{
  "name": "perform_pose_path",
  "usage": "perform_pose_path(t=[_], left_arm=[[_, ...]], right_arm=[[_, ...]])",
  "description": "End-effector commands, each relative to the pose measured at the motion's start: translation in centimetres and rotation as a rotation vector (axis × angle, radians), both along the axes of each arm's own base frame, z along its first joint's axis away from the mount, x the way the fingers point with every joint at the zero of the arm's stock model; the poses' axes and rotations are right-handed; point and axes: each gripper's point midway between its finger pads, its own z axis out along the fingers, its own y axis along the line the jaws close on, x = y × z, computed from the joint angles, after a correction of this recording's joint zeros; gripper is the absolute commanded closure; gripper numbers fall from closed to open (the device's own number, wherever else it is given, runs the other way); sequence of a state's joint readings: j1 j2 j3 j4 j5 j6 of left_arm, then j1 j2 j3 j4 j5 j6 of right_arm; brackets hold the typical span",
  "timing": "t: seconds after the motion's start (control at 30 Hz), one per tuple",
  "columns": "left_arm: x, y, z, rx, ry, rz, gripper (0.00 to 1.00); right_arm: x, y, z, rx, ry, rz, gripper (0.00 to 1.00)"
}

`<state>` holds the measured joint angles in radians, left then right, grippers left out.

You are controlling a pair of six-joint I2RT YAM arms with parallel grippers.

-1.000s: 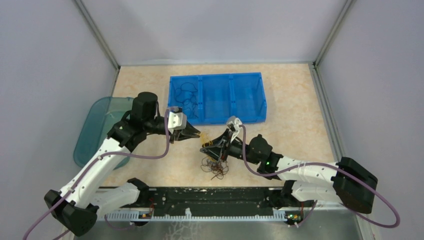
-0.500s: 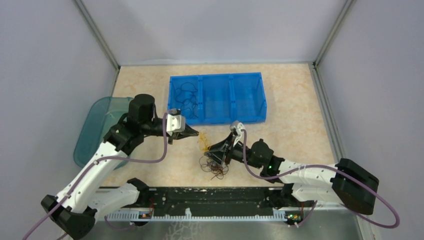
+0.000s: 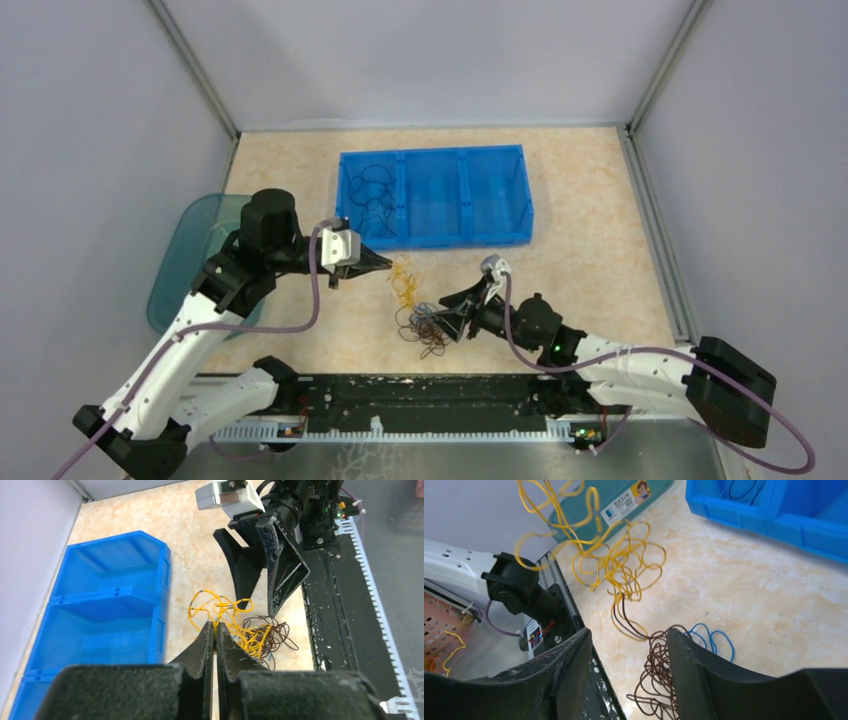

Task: Untangle the cables

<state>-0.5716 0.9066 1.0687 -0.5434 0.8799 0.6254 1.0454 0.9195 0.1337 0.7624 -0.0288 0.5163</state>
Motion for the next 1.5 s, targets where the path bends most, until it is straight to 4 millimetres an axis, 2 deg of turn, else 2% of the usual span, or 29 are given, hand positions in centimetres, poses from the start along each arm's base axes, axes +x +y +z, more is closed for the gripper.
perform_pose_path(t=[0.0,0.2,0.33,0.5,0.6,0.77,1.0,1.03,1.07,1.13,1.17,1.23,1.47], left_arm=[[-1.3,-0.1,1.6,-0.039,0.061,-0.019,0.94],[-1.9,-0.1,2.2,-0.064,0.098,-0.020,0.93],[-2.0,0.1,2.2,-0.065,0.093,-0.015,0.93],[-2.2,0.1,2.3,-0.069,0.093,-0.018,0.93],[-2.2,0.2,2.2,-0.066,0.092,-0.013,0.93],[-1.9,0.6,0.5,-0.031,0.073,0.012,0.93],[-1.9,1.7,-3.1,0.025,0.044,0.048,0.92],[-1.9,1.7,-3.2,0.025,0.045,0.048,0.89],[-2.1,1.8,-3.4,0.028,0.047,0.044,0.79],[-2.3,2.0,-3.6,0.040,0.059,0.047,0.34],[-2.2,2.1,-3.7,0.046,0.057,0.051,0.19],[-2.2,2.2,-3.3,0.047,0.052,0.056,0.13],[-3.0,1.3,-0.7,-0.013,0.128,0.013,0.12]], right_arm=[[0.8,0.5,5.9,0.088,-0.118,-0.024,0.39],[0.9,2.4,10.1,0.116,-0.217,0.036,0.37],[0.6,3.6,11.5,0.125,-0.245,0.085,0.40],[1.1,4.3,11.8,0.108,-0.258,0.096,0.58],[1.1,4.2,11.9,0.102,-0.265,0.097,0.76],[1.3,2.7,12.6,0.102,-0.280,0.056,1.00],[1.3,1.1,13.0,0.077,-0.288,0.015,1.00],[1.3,1.1,13.1,0.073,-0.289,0.013,1.00],[1.4,1.1,13.2,0.071,-0.293,0.012,1.00],[1.4,1.1,13.6,0.065,-0.299,0.012,1.00],[1.4,1.2,13.9,0.067,-0.302,0.015,1.00],[1.3,1.3,14.4,0.069,-0.313,0.024,1.00],[0.8,2.1,15.5,0.064,-0.337,0.074,1.00]])
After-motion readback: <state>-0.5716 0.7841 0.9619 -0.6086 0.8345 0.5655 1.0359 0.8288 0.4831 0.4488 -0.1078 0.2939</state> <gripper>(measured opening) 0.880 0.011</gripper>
